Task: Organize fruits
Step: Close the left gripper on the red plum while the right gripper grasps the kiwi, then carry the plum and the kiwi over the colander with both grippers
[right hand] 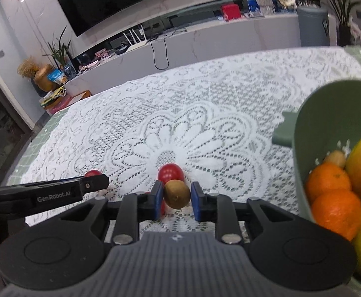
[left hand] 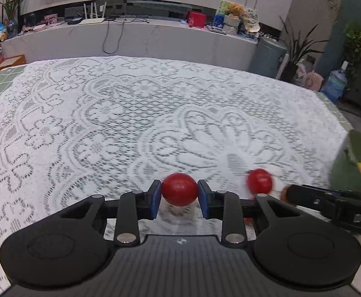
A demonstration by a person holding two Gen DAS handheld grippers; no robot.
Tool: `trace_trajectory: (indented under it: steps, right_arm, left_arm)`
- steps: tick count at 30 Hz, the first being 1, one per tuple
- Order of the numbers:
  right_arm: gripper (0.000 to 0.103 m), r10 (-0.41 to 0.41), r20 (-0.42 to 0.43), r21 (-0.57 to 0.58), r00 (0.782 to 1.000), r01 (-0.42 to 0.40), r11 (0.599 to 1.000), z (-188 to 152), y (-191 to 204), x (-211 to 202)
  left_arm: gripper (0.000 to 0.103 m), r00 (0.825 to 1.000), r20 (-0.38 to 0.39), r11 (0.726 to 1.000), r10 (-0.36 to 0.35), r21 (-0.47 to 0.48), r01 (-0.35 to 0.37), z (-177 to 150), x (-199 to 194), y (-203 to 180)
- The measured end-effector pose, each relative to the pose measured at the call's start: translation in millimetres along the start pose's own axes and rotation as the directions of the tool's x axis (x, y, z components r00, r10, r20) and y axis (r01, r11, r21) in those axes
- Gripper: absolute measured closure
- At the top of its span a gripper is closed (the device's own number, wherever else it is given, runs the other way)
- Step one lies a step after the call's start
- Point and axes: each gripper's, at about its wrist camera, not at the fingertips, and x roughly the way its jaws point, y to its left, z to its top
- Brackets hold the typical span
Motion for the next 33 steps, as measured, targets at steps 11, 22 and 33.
trace_trajectory:
  steps: [11,22,33]
  right_arm:
    - [0.083,-0.023,0.115,-0.156,0.993,0.041,0.987,-0.4,8.8,-59.3]
    - [0.083,-0.094,0.23,-0.162,0.969,0.133,0.978,-3.1,-13.6,-113.5]
    - [0.082,-0.208,0.269,-0.117,0.94,0.246,0.962,-3.4,-58.0,-144.0]
  left_arm:
    - [0.068,0.992,0.004,0.991,-0.129,0.025,0.129,0.1,-36.6,-40.3]
    - [0.068,0.98,0.018,0.977,-0.196,0.092,0.193,-0.3,-59.3,-83.4]
    - [0.068,0.956,-0.003,0.931,-0.294,0.225,0.287,-0.3,-64.0,-147.5]
